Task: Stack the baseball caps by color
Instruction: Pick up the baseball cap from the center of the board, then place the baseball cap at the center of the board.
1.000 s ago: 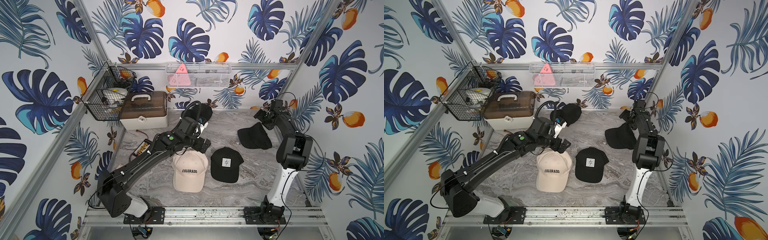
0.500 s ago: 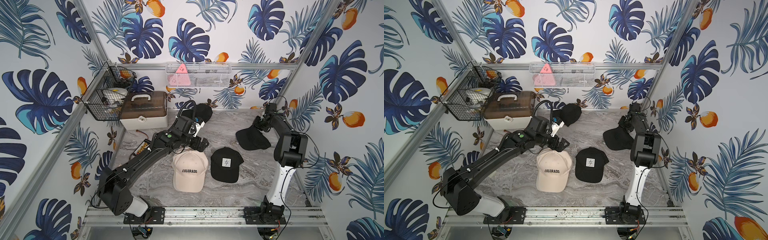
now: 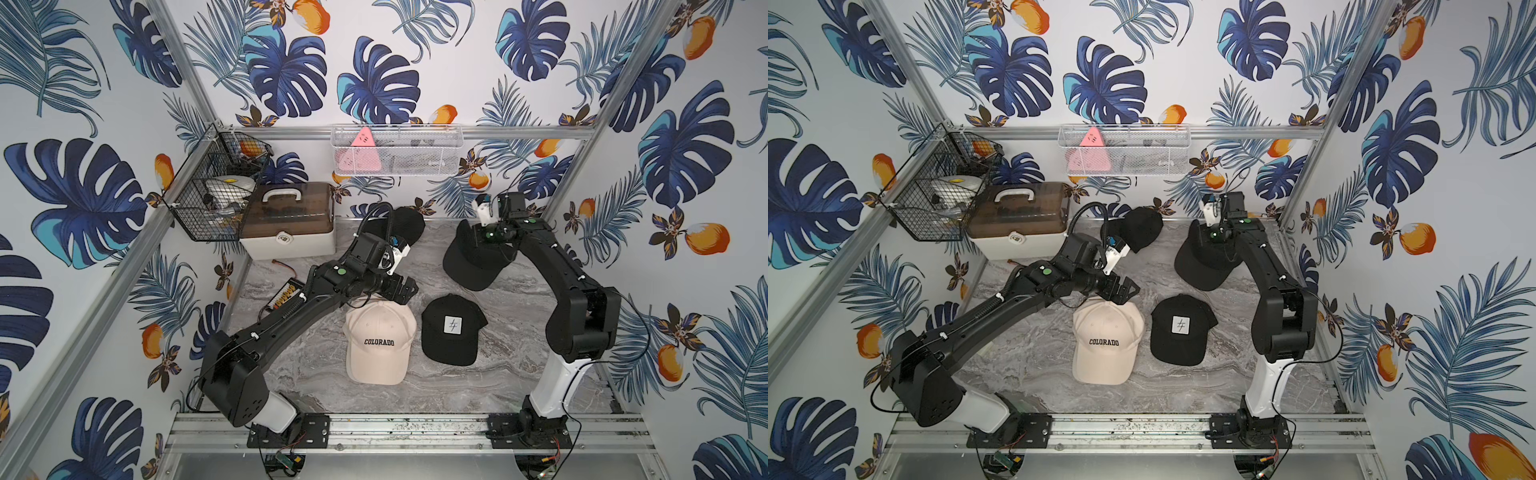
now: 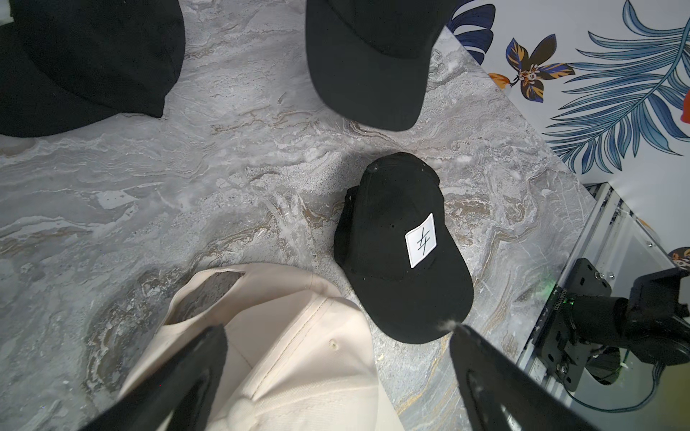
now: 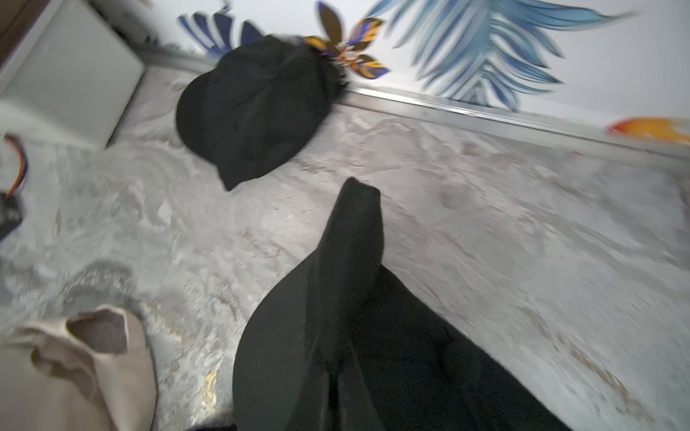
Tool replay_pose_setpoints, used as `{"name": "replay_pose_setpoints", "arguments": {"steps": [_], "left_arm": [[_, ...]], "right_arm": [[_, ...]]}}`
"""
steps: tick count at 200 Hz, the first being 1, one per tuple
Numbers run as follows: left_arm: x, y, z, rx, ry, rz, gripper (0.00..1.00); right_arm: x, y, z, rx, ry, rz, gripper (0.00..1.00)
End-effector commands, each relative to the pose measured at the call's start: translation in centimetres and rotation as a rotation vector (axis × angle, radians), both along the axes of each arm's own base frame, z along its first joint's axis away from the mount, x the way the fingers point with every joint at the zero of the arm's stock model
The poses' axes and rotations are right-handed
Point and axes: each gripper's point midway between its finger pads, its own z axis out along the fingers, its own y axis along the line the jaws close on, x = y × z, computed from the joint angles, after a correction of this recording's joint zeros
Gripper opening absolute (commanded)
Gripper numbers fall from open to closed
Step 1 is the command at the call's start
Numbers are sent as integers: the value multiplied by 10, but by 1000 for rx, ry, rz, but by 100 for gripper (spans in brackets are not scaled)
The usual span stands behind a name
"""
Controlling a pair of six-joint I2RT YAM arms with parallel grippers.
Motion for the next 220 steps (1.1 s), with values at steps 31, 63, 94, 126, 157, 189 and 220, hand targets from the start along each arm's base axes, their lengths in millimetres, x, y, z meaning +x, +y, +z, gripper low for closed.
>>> {"name": "replay_pose_setpoints", "arguments": {"steps": [31,63,94,126,157,189,220], "left_arm": [[10,15,11,35,-89,65,99],[12,20,13,54,-107,82,99],[17,27,14,60,-116,122,99],[27,41,8,58,-80,215,99],[42,54,-4,40,-39,306,98],[64,61,-18,-77,77,473,95],[91,36,-27,-365,219,586,95]], "right_arm": [[-31,121,-35,-113,-20,475,0],[-36,159,-71,-151,25,552,0],[-43,187,-91,-94,65,592,3],[-37,196,-85,-40,46,541,38],[-30,190,-43,44,-52,413,44],[-10,137,-2,162,-104,14,64],[-6,72,-1,423,25,-322,72]]}}
